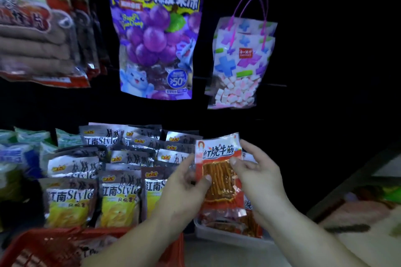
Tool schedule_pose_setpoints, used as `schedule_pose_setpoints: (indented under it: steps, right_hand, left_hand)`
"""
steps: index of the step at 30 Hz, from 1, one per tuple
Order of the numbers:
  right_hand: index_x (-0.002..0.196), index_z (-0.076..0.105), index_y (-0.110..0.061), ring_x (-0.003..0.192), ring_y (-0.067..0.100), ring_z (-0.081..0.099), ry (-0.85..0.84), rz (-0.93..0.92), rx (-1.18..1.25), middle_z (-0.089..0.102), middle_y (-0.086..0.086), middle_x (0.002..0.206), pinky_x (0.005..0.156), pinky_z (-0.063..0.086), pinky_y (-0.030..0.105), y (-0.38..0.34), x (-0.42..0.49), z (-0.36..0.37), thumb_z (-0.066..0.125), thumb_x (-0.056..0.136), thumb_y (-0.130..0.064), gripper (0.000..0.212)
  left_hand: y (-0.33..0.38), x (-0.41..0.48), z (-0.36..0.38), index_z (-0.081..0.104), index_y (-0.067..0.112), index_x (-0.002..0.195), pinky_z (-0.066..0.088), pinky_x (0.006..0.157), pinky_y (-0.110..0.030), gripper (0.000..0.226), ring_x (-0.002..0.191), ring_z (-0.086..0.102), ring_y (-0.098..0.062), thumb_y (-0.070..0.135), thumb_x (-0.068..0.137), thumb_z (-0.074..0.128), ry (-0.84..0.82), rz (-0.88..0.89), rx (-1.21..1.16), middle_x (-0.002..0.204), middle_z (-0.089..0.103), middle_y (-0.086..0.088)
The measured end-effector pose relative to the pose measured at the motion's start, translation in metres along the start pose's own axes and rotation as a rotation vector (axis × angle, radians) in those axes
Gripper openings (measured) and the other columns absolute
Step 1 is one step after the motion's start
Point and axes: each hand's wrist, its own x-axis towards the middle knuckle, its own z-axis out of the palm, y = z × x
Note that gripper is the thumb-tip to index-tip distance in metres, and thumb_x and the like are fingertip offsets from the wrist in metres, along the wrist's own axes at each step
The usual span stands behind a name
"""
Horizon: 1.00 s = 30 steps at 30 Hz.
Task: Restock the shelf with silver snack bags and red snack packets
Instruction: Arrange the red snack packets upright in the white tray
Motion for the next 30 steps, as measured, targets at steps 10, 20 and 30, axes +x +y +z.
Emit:
schedule_pose_setpoints:
  steps: [10, 20, 30]
  right_hand:
    - [0.145, 0.038, -0.058, 0.092, 0.005, 0.072, -0.159, -0.004, -0.123, 0.072, -0.017, 0.101, 0.074, 0.060, 0.021, -0.011, -0.018, -0.020, 0.070, 0.095, -0.003, 0.081]
    - [0.140, 0.052, -0.042, 0.109, 0.009, 0.071, -0.373, 0.017, -0.045, 0.078, -0.008, 0.108, 0.100, 0.056, 0.032, -0.007, -0.012, -0.019, 0.063, 0.099, -0.011, 0.053]
    - [0.136, 0.057, -0.049, 0.087, 0.013, 0.065, -0.188, 0.083, -0.005, 0.067, 0.003, 0.096, 0.072, 0.055, 0.032, 0.010, -0.003, -0.024, 0.071, 0.096, -0.013, 0.055]
  left_hand:
    - [-0.002, -0.017, -0.010, 0.045, 0.055, 0.135, 0.058, 0.085, -0.023, 0.068, 0.105, 0.063, 0.006, 0.017, 0.089, 0.078, -0.007, 0.107, 0.161, 0.114, 0.064, 0.031]
    - [0.022, -0.021, 0.013, 0.055, 0.050, 0.130, 0.053, 0.083, -0.012, 0.041, 0.103, 0.065, 0.010, 0.037, 0.095, 0.069, -0.042, 0.169, 0.163, 0.112, 0.068, 0.030]
    - [0.006, -0.010, 0.001, 0.036, 0.063, 0.142, 0.052, 0.106, -0.040, 0.077, 0.130, 0.057, -0.005, 0.008, 0.098, 0.066, -0.010, 0.033, -0.042, 0.143, 0.058, 0.015]
